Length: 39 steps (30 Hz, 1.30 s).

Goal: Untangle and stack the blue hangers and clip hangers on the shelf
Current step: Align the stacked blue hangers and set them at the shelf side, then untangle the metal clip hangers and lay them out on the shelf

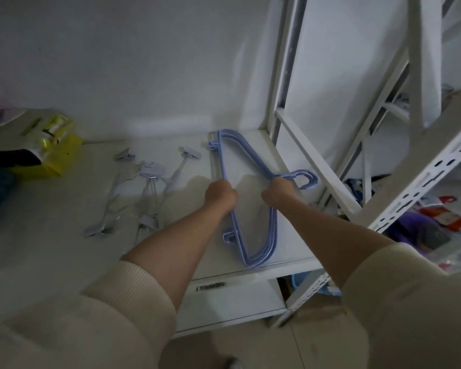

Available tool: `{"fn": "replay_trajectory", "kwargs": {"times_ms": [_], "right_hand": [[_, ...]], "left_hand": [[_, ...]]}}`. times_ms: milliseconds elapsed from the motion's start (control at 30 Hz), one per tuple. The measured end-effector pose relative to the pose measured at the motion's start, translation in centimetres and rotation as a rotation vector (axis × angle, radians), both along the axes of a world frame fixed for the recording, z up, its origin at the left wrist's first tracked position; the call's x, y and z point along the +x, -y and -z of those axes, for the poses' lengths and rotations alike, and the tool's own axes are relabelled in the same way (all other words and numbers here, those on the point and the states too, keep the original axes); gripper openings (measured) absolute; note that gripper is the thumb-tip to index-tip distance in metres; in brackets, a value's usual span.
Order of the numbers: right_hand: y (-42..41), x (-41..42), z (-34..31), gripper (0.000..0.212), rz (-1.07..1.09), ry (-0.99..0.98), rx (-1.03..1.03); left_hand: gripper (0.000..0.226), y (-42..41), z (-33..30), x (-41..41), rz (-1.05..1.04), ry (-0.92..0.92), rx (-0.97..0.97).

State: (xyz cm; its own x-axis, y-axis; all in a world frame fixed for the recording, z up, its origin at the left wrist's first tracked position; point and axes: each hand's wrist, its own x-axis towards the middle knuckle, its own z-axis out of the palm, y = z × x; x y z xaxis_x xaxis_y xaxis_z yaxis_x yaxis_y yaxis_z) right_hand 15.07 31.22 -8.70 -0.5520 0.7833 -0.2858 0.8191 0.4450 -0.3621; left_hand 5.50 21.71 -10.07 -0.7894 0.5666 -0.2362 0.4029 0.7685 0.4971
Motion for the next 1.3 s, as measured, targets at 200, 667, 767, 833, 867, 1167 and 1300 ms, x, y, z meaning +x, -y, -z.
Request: {"fn": "replay_trajectory", "kwargs": {"times_ms": [200,667,767,833,867,1167,1300], "right_hand": [[0.6,-0.1,0.0,0.04,0.01,0.0,0.092],[1.4,-1.3,1.0,0.041,0.045,-0.021,0.105],[2.9,-2.6,0.3,0.05,0.046,-0.036,0.232],[4.4,-3.6,-0.5,0.048,0.034,-0.114,0.283],[5.2,-4.3,-1.0,0.048,0.002,-0.146,0.306],[14.6,-9.8,-2.8,0.032,-0.369,-0.405,0.125],[17.5,-11.2,-1.9,0.035,-0.478,-0.196,-0.046]], "left_hand": [[0.031,0.8,0.4,0.0,-0.028,-0.003,0.063],[0.034,4.2,0.0,-2.2,0.116,0.071,0.141],[0.029,6.5,-1.2,-3.8,0.073,0.017,0.236],[0.03,8.5,-2.2,-5.1,0.019,-0.035,0.324],[0.028,9.9,-2.7,-5.9,-0.019,-0.071,0.357],[0.022,22.8,-1.1,-11.3,-0.429,-0.202,0.214],[0.023,23.2,0.1,-10.1,-0.309,-0.011,0.206]]}}
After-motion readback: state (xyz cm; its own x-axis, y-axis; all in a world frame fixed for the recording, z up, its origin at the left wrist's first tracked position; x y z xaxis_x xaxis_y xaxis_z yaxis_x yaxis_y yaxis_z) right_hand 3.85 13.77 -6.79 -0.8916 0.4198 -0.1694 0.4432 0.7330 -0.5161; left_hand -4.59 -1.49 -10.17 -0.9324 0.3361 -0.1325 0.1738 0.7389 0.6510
